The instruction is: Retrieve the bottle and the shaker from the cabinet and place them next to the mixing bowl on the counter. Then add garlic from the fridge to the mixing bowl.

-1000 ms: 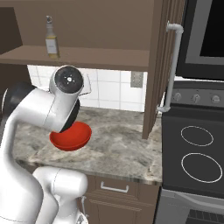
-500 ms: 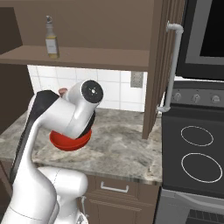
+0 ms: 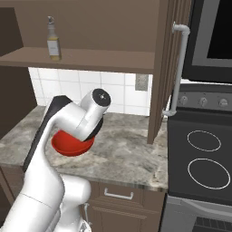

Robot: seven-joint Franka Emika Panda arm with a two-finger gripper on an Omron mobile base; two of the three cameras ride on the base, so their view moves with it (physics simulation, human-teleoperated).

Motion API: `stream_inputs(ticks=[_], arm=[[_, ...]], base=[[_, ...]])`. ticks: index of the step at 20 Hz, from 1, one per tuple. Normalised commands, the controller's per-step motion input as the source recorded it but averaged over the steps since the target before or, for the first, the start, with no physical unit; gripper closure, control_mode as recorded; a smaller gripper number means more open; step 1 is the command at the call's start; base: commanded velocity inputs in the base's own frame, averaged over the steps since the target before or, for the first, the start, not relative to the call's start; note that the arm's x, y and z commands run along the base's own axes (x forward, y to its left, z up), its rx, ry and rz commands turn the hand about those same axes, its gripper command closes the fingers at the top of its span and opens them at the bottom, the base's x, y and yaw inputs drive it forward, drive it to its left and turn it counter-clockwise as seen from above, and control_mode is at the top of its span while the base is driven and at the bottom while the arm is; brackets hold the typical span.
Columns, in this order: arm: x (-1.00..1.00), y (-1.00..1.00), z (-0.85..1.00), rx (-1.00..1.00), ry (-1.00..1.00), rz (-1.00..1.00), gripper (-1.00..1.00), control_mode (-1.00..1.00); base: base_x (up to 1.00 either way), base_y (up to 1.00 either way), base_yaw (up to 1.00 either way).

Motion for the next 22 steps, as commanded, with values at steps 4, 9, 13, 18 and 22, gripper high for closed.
stream_inputs(ticks=[4, 9, 13, 18, 22], arm=[[0.42, -0.02, -0.65, -0.05, 0.17, 0.00, 1.00, -1.00], [0.30, -0.02, -0.39, 0.00, 0.11, 0.00, 1.00, -1.00], [0.29, 0.00, -0.06, 0.00, 0.04, 0.00, 1.00, -1.00], [0.46, 0.00, -0.02, 0.00, 0.01, -0.01, 1.00, -1.00], [0.57, 0.00, -0.16, 0.01, 0.00, -0.02, 1.00, -1.00]], base=[[0.00, 0.00, 0.00], [0.00, 0.00, 0.00], [0.00, 0.00, 0.00], [0.00, 0.00, 0.00], [0.00, 0.00, 0.00]])
